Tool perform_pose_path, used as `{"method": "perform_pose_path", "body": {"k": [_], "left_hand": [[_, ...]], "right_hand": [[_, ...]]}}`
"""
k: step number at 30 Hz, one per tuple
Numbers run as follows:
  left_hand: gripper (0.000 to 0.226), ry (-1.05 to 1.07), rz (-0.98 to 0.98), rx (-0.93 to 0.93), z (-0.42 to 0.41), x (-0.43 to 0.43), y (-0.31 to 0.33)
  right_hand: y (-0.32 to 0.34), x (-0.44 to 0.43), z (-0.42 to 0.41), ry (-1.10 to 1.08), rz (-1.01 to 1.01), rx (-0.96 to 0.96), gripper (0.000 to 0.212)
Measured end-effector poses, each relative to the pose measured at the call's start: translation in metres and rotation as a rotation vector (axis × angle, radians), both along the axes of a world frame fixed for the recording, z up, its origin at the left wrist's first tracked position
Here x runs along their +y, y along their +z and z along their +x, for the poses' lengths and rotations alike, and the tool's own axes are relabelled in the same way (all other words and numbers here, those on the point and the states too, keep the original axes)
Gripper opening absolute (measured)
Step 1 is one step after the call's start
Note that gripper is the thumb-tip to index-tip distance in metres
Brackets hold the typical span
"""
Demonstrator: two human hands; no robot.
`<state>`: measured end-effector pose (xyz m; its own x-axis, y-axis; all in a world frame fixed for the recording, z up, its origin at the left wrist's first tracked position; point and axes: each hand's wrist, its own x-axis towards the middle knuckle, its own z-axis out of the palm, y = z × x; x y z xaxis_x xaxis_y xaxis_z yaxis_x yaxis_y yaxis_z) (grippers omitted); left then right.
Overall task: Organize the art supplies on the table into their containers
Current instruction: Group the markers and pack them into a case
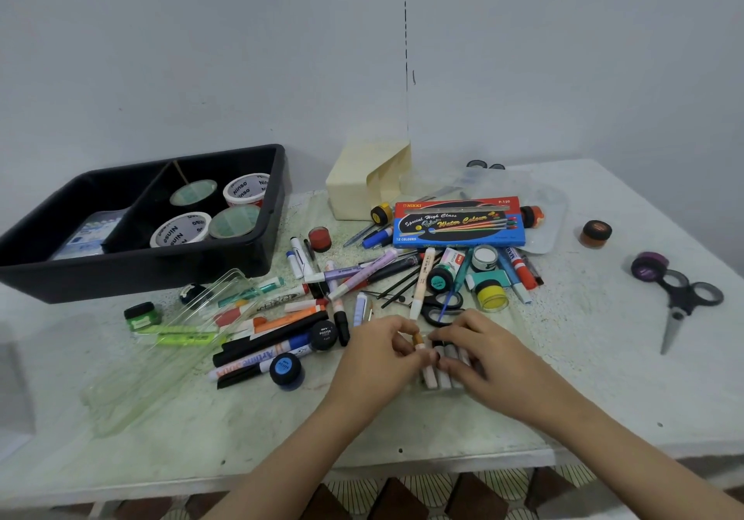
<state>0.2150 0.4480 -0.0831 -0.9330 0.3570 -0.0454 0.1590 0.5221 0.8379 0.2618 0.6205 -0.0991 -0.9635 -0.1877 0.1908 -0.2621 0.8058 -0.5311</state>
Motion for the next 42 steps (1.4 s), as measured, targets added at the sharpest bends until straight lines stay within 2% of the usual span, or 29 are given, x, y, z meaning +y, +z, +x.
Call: {"method": "perform_pose_path", "body": {"k": [4, 7, 12, 20, 25, 30, 36, 42], "left_hand": [[0.035, -0.080, -0.079, 0.081, 0.001, -0.002, 0.001], [0.044, -0.083, -0.065, 0.069, 0.000, -0.006, 0.000], [0.035, -0.093, -0.068, 0.068, 0.001, -0.010, 0.000], [0.038, -0.226, -0.107, 0.097, -0.003, -0.013, 0.002], [0.039, -0.291, -0.222, 0.157, -0.007, -0.009, 0.004], [0.041, -0.287, -0.237, 0.163, -0.010, -0.008, 0.004], [0.041, -0.219, -0.121, 0.151, -0.005, -0.011, 0.002], [0.047, -0.223, -0.163, 0.189, -0.003, -0.010, -0.001]], "right_hand": [[0.001, 0.002, 0.000, 0.021, 0.009, -0.019, 0.040], [0.001, 0.003, 0.000, 0.026, -0.004, -0.029, 0.043], [0.000, 0.003, 0.000, 0.021, -0.028, -0.018, 0.042], [-0.003, 0.004, 0.001, 0.007, -0.075, 0.007, 0.039], [-0.004, 0.006, 0.000, 0.024, -0.078, 0.006, 0.039], [-0.004, 0.006, 0.000, 0.024, -0.074, 0.006, 0.045], [-0.001, 0.008, -0.002, 0.049, -0.058, -0.026, 0.049], [0.003, 0.010, -0.009, 0.069, -0.032, -0.047, 0.051]]}}
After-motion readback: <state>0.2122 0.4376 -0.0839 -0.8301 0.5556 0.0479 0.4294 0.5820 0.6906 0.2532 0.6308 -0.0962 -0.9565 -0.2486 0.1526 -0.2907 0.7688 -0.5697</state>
